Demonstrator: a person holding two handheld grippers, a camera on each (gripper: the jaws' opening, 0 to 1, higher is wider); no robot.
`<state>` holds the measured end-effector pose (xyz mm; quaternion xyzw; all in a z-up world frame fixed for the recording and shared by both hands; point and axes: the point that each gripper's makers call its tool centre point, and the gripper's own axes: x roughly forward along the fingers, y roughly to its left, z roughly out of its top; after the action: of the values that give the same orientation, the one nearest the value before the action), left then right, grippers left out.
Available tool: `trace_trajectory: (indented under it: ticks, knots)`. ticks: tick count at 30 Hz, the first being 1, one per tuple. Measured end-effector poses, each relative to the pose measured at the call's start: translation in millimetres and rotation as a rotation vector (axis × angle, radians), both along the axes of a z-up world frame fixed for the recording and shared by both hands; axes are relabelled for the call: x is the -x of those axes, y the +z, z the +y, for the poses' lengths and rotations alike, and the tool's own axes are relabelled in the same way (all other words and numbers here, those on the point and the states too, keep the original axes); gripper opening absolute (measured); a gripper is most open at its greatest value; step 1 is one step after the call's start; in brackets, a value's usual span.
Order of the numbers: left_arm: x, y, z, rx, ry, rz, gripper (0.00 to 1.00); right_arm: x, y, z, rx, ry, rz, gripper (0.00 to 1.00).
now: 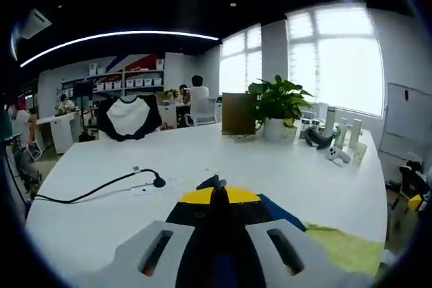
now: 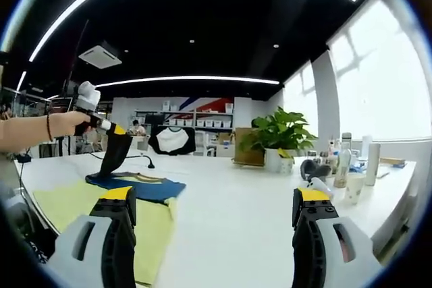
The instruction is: Fold the garment on the visible template until the final outline fits inside the template.
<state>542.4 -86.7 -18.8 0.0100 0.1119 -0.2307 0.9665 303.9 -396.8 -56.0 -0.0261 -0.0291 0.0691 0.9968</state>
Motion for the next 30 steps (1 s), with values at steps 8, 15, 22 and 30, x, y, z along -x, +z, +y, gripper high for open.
trace_trajectory:
  ticks: [8,15,22,30]
  knots:
    - [-5.4,-34.7,-21.6,0.007,-0.02,0.056,0.04,-0.3,-3.7,3.0,-0.004,0.009,0.016,0.99]
    - [-3.4,-75.0,-45.3,0.011,-0.043,0.134,0.04,-3.6,-12.5,7.5,0.009,0.024,0.038,0.99]
    - [-2.2,-103.9,-63.5,0.023,-0.062,0.181,0.04,-5.3,-16.4,3.6,0.002,0.007,0.054,0.99]
    - [4.8,-124.8,-77.1,0.065,-0.063,0.215,0.04,-5.6,-17.8,10.2,0.014,0.017,0.065,0.99]
